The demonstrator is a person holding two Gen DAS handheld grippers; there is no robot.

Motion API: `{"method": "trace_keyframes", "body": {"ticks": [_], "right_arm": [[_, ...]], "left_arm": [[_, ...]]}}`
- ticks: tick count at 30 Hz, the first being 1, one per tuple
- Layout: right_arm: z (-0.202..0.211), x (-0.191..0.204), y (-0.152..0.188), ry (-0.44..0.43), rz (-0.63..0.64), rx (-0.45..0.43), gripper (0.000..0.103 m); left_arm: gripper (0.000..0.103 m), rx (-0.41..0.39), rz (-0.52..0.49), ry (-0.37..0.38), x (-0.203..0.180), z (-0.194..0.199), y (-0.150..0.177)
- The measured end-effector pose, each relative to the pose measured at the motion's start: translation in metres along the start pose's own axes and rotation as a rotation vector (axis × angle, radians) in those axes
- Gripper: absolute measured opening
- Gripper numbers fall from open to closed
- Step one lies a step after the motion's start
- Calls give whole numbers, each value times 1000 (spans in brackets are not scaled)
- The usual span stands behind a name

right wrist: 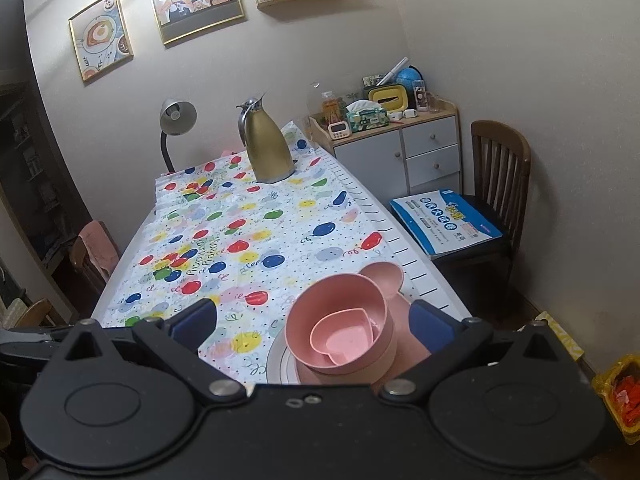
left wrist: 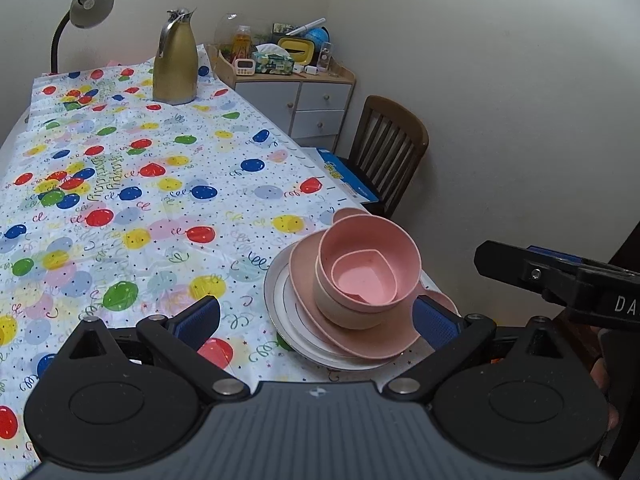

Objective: Organize plates and bowls

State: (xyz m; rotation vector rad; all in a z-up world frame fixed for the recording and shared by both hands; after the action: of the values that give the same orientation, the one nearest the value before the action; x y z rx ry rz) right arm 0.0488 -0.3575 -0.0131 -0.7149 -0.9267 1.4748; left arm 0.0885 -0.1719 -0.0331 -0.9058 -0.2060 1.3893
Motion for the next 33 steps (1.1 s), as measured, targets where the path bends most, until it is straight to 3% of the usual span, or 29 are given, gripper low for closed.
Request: {"method": "trace_keyframes", "body": {"ticks": [33], "right_arm": [[14,7,23,13,-49,26,103]], "left_arm": [[103,17,2,7,0,10,16]]}}
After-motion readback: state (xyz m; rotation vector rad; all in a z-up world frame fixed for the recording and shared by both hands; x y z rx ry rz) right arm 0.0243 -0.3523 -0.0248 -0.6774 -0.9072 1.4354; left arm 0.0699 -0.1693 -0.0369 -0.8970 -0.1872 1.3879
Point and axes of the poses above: each gripper's, at about its wrist camera, not at the fingertips, and z roughly against the way its jaws point, x to its left, y to its underside, the point moved 6 cm from there along -z, roughly the way its jaws point, and after that the axes turned 12 degrees about z, right-handed, at the moved point
